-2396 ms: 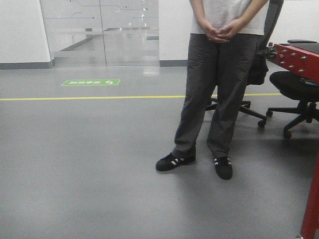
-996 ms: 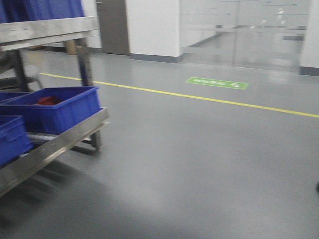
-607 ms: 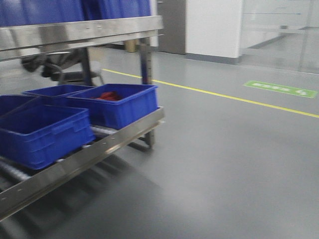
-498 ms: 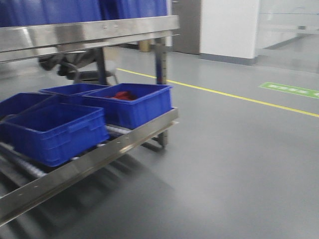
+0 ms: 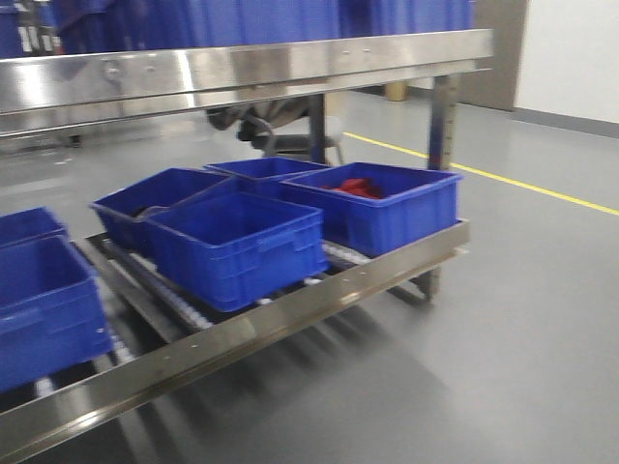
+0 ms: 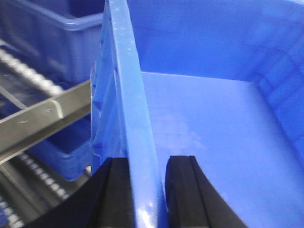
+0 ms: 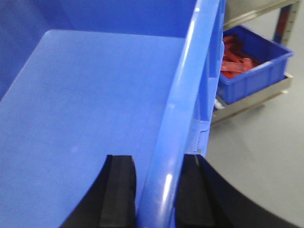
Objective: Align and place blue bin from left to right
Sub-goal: 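Drive up to the other roller rack holding the bin in both grippers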
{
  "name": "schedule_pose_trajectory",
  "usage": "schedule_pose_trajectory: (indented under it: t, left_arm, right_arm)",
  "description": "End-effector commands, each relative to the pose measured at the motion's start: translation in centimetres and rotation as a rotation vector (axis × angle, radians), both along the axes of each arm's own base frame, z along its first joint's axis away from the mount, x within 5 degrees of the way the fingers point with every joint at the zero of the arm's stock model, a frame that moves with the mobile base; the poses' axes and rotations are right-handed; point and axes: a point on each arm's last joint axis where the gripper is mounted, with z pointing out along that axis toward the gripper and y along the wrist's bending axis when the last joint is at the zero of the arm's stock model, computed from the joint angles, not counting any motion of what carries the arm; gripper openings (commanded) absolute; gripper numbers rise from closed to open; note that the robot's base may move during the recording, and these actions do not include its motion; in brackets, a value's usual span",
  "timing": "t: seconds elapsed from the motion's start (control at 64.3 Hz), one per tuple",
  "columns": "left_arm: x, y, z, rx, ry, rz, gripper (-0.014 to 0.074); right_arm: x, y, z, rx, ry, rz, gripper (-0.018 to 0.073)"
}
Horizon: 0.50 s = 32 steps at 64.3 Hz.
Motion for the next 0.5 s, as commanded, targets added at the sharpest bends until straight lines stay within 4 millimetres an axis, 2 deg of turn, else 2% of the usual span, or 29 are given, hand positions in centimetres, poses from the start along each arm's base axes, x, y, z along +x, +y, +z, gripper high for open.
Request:
schedule_pose_trajectory:
  t: [0.0,0.482]
  left_arm:
    - [-1.29,-0.77,2.4,-0.086,-0.137,-0.047,-0.0111]
    - [-1.29,-0.77,2.4,-0.086,-0.137,-0.047,-0.0111]
  right_arm:
    - [-0.96,0.93,2.2,0.072,-0.148,0.07,-0.0067]
    - [-0.96,0.93,2.2,0.072,-0.148,0.07,-0.0067]
